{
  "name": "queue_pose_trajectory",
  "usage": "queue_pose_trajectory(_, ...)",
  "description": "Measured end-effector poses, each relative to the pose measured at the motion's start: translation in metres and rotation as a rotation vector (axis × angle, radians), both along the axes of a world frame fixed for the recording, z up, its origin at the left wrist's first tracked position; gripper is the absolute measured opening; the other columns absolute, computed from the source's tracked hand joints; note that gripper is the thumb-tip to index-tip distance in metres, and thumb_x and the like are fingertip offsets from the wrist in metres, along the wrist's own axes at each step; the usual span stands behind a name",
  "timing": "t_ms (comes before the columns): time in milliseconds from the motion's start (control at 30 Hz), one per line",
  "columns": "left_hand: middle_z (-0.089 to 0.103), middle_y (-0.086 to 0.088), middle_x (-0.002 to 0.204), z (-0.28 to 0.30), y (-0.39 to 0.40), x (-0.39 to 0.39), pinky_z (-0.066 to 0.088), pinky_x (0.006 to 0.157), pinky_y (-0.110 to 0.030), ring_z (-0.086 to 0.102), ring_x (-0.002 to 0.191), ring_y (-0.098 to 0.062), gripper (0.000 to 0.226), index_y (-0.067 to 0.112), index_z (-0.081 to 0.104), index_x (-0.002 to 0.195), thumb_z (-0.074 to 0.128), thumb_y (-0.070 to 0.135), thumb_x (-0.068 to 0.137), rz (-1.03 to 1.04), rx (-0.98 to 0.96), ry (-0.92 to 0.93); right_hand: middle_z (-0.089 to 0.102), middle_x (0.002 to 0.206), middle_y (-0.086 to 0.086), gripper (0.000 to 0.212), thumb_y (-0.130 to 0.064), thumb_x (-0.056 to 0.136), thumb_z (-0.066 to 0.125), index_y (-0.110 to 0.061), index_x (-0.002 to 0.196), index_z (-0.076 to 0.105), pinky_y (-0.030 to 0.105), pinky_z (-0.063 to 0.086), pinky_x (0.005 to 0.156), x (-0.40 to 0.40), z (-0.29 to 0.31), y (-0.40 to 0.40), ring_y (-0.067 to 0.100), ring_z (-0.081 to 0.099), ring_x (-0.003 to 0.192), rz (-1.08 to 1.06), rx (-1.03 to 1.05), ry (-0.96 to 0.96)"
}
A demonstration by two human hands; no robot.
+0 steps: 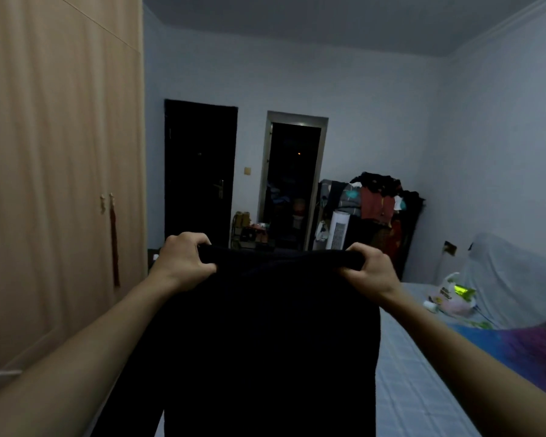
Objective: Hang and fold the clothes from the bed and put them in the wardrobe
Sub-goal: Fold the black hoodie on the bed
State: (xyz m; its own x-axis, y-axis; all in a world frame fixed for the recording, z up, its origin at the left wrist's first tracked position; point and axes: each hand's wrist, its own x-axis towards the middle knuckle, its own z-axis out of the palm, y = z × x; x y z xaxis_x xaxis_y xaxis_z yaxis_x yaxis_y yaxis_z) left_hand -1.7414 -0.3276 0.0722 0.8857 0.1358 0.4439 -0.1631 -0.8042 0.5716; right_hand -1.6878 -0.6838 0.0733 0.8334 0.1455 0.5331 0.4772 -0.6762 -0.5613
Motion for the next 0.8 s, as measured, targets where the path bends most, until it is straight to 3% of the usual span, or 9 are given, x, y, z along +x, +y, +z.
queue_pose_trajectory(100, 0.068, 0.003, 0.084, 0.003, -0.021, 0.012, 0.056, 0.077, -0.035, 0.066, 0.084, -0.02, 0.024, 0.031, 0.067, 0.087, 0.077, 0.028, 0.065, 0.167, 0.005, 0.056, 0.068, 0.083, 0.005, 0.017, -0.024, 0.08, 0.076, -0.013, 0.088, 0.065, 0.034, 0.056, 0.071, 0.017, 0.001, 0.013, 0.018, 0.066, 0.079, -0.064, -0.005, 0.153)
queue_pose_trajectory(167, 0.068, -0.001, 0.09, 0.003, -0.038, 0.016, 0.054, 0.075, -0.033, 0.066, 0.088, -0.024, 0.035, 0.024, 0.069, 0.099, 0.078, 0.027, 0.066, 0.28, -0.015, 0.055, 0.065, 0.084, 0.005, 0.018, -0.024, 0.083, 0.071, -0.011, 0.093, 0.063, 0.031, 0.054, 0.07, 0.018, -0.003, 0.028, 0.019, 0.065, 0.081, -0.118, 0.053, 0.227)
queue_pose_trajectory(233, 0.066, -0.001, 0.087, 0.0, -0.057, 0.012, 0.054, 0.073, -0.032, 0.065, 0.086, -0.026, 0.03, 0.024, 0.067, 0.094, 0.077, 0.028, 0.066, 0.326, -0.036, 0.006, 0.064, 0.084, 0.004, 0.021, -0.026, 0.084, 0.07, -0.01, 0.094, 0.06, 0.027, 0.051, 0.064, 0.012, -0.013, 0.042, 0.017, 0.064, 0.078, -0.114, 0.146, 0.266)
queue_pose_trajectory(300, 0.064, 0.001, 0.08, -0.007, -0.073, 0.005, 0.051, 0.068, -0.031, 0.063, 0.08, -0.023, 0.024, 0.025, 0.063, 0.086, 0.077, 0.029, 0.067, 0.316, -0.065, -0.032, 0.062, 0.088, 0.003, 0.023, -0.025, 0.085, 0.07, -0.012, 0.097, 0.056, 0.02, 0.046, 0.056, 0.003, -0.023, 0.052, 0.011, 0.061, 0.075, -0.077, 0.231, 0.284)
queue_pose_trajectory(433, 0.063, 0.006, 0.073, -0.022, -0.095, -0.009, 0.046, 0.058, -0.025, 0.061, 0.069, -0.011, 0.021, 0.023, 0.061, 0.082, 0.078, 0.029, 0.07, 0.242, -0.194, -0.065, 0.066, 0.092, 0.003, 0.019, -0.019, 0.085, 0.069, -0.012, 0.101, 0.062, 0.014, 0.045, 0.057, -0.012, -0.036, 0.063, 0.009, 0.063, 0.079, -0.017, 0.33, 0.288)
queue_pose_trajectory(500, 0.063, 0.006, 0.071, -0.027, -0.108, -0.017, 0.041, 0.056, -0.023, 0.059, 0.067, -0.007, 0.019, 0.022, 0.06, 0.078, 0.078, 0.025, 0.073, 0.214, -0.248, -0.079, 0.068, 0.089, 0.002, 0.013, -0.018, 0.085, 0.068, -0.013, 0.097, 0.065, 0.013, 0.045, 0.055, -0.017, -0.039, 0.066, 0.007, 0.064, 0.076, -0.006, 0.321, 0.271)
queue_pose_trajectory(633, 0.066, 0.008, 0.073, -0.032, -0.139, -0.028, 0.046, 0.056, -0.02, 0.063, 0.07, -0.005, 0.022, 0.021, 0.061, 0.078, 0.082, 0.026, 0.073, 0.194, -0.381, -0.118, 0.064, 0.079, -0.006, 0.01, -0.024, 0.087, 0.068, -0.018, 0.091, 0.062, 0.01, 0.041, 0.051, -0.029, -0.041, 0.072, 0.002, 0.061, 0.07, 0.033, 0.348, 0.228)
queue_pose_trajectory(733, 0.067, 0.009, 0.076, -0.032, -0.156, -0.033, 0.049, 0.058, -0.02, 0.065, 0.072, -0.004, 0.022, 0.023, 0.062, 0.082, 0.081, 0.032, 0.076, 0.155, -0.464, -0.108, 0.065, 0.08, -0.006, 0.014, -0.031, 0.091, 0.065, -0.018, 0.094, 0.062, 0.015, 0.048, 0.055, -0.04, -0.04, 0.077, 0.005, 0.064, 0.072, 0.121, 0.387, 0.217)
queue_pose_trajectory(800, 0.07, 0.006, 0.079, -0.029, -0.158, -0.033, 0.058, 0.067, -0.03, 0.069, 0.076, -0.009, 0.017, 0.023, 0.065, 0.085, 0.075, 0.036, 0.083, 0.059, -0.561, -0.077, 0.067, 0.078, -0.003, 0.025, -0.042, 0.092, 0.062, -0.017, 0.089, 0.064, 0.023, 0.051, 0.057, -0.045, -0.035, 0.075, 0.01, 0.066, 0.071, 0.184, 0.427, 0.217)
